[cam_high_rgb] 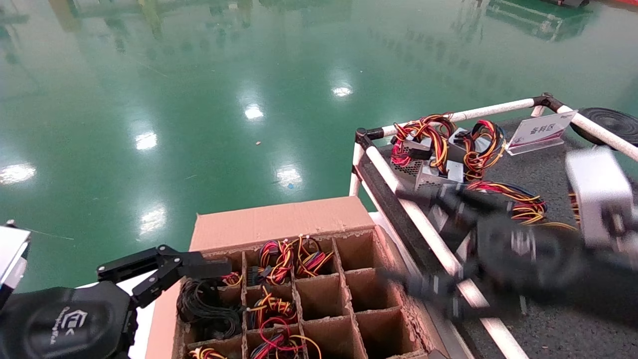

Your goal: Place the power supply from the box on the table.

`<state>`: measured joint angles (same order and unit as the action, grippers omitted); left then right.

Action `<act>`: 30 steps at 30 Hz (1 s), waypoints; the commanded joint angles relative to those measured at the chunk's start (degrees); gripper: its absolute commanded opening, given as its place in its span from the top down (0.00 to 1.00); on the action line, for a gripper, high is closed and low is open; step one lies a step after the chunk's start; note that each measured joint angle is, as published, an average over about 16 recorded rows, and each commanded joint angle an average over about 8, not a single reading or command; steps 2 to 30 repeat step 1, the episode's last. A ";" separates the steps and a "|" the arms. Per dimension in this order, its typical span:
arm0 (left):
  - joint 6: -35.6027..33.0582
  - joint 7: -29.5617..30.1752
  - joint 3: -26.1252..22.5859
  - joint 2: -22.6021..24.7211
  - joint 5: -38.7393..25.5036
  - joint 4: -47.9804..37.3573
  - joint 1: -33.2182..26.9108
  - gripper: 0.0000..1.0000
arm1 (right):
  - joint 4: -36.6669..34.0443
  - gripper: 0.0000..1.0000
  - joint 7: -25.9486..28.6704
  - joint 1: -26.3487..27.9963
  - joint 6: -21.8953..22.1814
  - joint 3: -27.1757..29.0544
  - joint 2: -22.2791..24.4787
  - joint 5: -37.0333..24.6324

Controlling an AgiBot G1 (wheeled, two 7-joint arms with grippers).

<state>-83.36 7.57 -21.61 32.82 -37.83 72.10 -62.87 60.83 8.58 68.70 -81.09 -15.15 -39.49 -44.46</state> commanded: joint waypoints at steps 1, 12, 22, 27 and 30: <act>0.00 0.00 0.00 0.00 0.00 0.00 0.00 0.00 | 5.75 0.00 0.98 -3.22 -2.08 -0.39 2.02 1.17; 0.00 0.00 0.00 0.00 0.00 0.00 0.00 0.00 | 5.75 0.00 0.98 -3.22 -2.08 -0.39 2.02 1.17; 0.00 0.00 0.00 0.00 0.00 0.00 0.00 0.00 | 5.75 0.00 0.98 -3.22 -2.08 -0.39 2.02 1.17; 0.00 0.00 0.00 0.00 0.00 0.00 0.00 0.00 | 5.75 0.00 0.98 -3.22 -2.08 -0.39 2.02 1.17; 0.00 0.00 0.00 0.00 0.00 0.00 0.00 0.00 | 5.75 0.00 0.98 -3.22 -2.08 -0.39 2.02 1.17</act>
